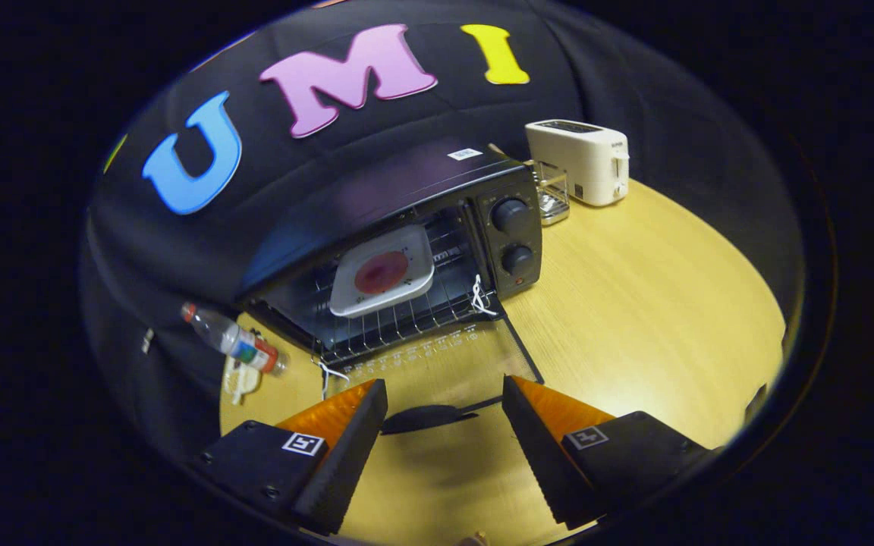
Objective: Open the toaster oven, put the food inside, and close the toaster oven door.
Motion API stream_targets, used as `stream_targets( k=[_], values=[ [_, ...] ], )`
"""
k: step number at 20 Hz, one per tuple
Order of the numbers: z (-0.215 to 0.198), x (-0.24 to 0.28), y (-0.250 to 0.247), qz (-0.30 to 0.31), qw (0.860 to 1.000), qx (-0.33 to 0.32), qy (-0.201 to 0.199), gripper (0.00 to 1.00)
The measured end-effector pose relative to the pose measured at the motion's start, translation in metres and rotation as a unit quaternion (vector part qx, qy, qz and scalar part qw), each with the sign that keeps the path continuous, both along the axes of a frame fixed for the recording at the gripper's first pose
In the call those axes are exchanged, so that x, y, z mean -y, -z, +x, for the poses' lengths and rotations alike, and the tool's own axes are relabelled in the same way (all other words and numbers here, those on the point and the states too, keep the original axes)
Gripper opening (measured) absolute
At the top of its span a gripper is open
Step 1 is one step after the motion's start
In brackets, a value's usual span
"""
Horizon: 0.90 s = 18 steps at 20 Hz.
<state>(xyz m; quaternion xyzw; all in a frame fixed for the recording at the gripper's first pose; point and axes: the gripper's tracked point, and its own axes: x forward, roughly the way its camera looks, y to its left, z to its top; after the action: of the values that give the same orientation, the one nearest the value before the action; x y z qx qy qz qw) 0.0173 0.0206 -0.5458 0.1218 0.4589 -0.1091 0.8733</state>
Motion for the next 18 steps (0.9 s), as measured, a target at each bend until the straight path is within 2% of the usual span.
stream_targets(
  k=[3, 6, 10, 14, 16, 18],
  values=[
    [-0.026, -0.008, 0.021, -0.055, 0.996, -0.030, -0.070, 0.99],
    [-0.052, -0.021, 0.058, -0.064, 0.989, -0.078, -0.109, 0.99],
    [-0.061, -0.029, 0.098, -0.071, 0.984, -0.117, -0.115, 1.00],
    [-0.033, -0.028, 0.114, -0.083, 0.987, -0.101, -0.092, 1.00],
    [-0.033, -0.029, 0.112, -0.083, 0.985, -0.112, -0.101, 0.99],
    [-0.030, -0.030, 0.111, -0.094, 0.982, -0.098, -0.127, 0.99]
  ],
)
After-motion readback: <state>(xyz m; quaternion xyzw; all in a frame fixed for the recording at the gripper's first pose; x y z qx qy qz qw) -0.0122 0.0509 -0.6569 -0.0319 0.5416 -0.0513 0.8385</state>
